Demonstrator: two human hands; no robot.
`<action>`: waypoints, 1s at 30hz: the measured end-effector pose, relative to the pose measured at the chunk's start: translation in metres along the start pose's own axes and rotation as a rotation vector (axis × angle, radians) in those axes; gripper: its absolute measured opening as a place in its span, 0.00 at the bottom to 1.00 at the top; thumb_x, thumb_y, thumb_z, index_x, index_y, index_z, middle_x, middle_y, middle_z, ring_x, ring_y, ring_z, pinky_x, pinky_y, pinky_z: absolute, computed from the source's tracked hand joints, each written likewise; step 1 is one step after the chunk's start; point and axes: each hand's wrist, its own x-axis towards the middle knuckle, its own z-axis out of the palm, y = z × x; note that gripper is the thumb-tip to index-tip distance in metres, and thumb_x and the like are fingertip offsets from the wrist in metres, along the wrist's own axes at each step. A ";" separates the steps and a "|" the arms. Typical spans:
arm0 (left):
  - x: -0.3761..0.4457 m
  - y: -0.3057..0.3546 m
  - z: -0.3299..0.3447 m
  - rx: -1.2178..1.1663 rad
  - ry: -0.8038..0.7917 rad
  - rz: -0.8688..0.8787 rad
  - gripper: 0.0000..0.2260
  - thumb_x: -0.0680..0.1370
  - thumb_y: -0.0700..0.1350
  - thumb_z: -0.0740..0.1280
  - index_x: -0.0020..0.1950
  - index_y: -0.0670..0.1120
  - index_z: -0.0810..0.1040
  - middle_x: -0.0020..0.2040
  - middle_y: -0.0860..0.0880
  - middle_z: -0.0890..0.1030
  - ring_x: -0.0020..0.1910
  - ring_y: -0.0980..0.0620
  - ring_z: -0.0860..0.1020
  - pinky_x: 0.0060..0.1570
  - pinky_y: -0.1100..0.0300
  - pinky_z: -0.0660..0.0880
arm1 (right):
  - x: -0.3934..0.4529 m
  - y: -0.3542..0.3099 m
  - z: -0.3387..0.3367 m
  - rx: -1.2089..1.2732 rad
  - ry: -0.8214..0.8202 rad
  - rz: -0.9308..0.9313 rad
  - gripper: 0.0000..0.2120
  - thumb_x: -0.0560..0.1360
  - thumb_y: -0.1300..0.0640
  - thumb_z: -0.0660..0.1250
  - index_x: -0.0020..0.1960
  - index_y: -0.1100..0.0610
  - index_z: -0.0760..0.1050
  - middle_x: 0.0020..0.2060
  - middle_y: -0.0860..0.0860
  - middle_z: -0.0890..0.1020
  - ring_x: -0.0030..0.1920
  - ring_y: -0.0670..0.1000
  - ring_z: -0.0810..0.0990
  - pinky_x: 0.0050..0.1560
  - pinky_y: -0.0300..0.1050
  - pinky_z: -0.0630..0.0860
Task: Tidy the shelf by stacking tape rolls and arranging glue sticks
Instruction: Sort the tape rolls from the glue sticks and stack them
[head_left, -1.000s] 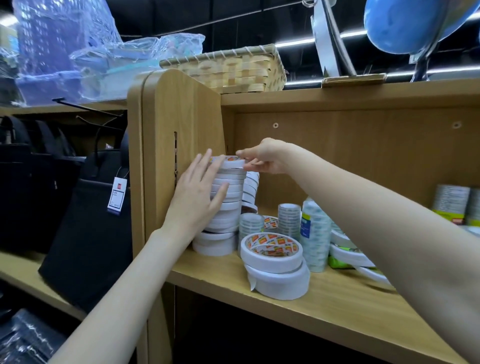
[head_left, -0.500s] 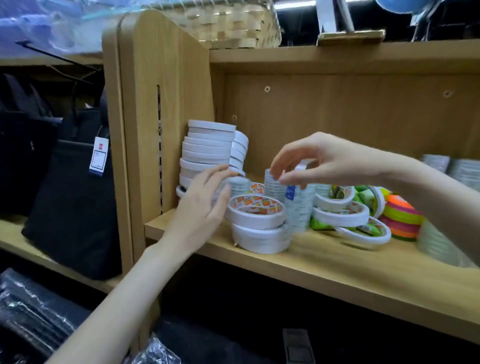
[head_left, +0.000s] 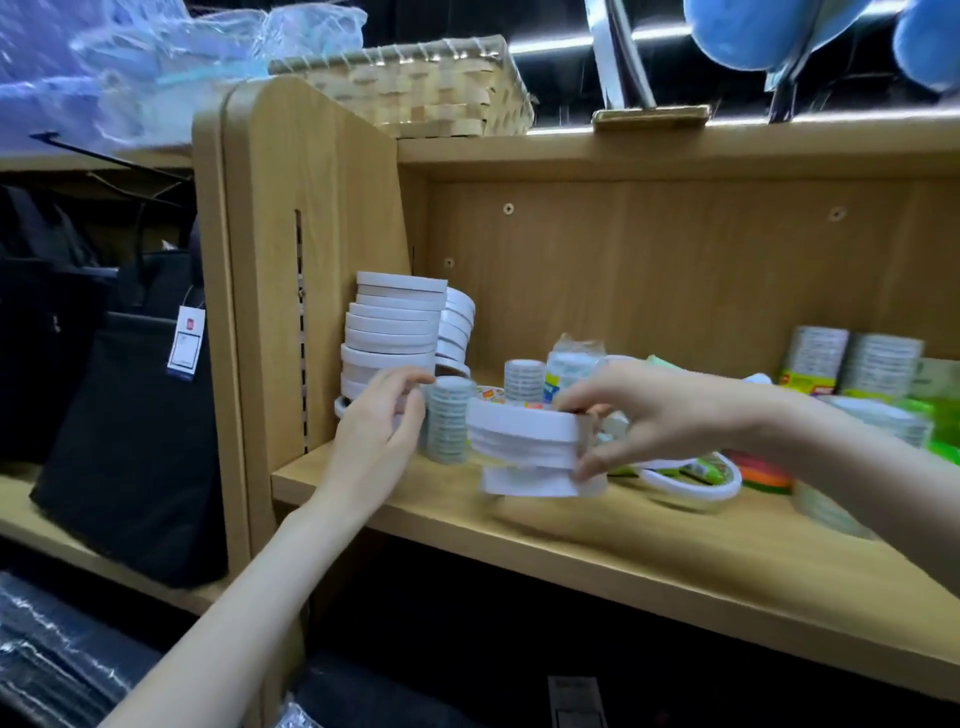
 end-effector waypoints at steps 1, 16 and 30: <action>0.001 0.000 0.002 -0.007 -0.007 -0.004 0.10 0.80 0.39 0.58 0.57 0.43 0.76 0.53 0.52 0.76 0.49 0.61 0.73 0.47 0.79 0.64 | -0.003 -0.001 -0.011 0.087 0.033 -0.005 0.06 0.69 0.58 0.73 0.42 0.55 0.77 0.35 0.51 0.79 0.38 0.50 0.78 0.46 0.53 0.77; -0.032 0.018 0.015 0.153 -0.569 0.390 0.20 0.71 0.68 0.59 0.59 0.63 0.76 0.61 0.66 0.72 0.64 0.64 0.63 0.64 0.60 0.60 | 0.129 0.044 -0.057 -0.242 -0.061 0.385 0.12 0.68 0.54 0.74 0.50 0.53 0.77 0.40 0.47 0.77 0.45 0.50 0.77 0.38 0.40 0.73; -0.051 0.020 0.007 0.162 -0.464 0.279 0.24 0.70 0.64 0.61 0.57 0.50 0.80 0.55 0.53 0.79 0.55 0.54 0.76 0.58 0.53 0.71 | 0.041 -0.040 -0.009 -0.161 0.425 -0.018 0.09 0.74 0.57 0.67 0.53 0.56 0.79 0.45 0.45 0.79 0.49 0.46 0.78 0.53 0.40 0.71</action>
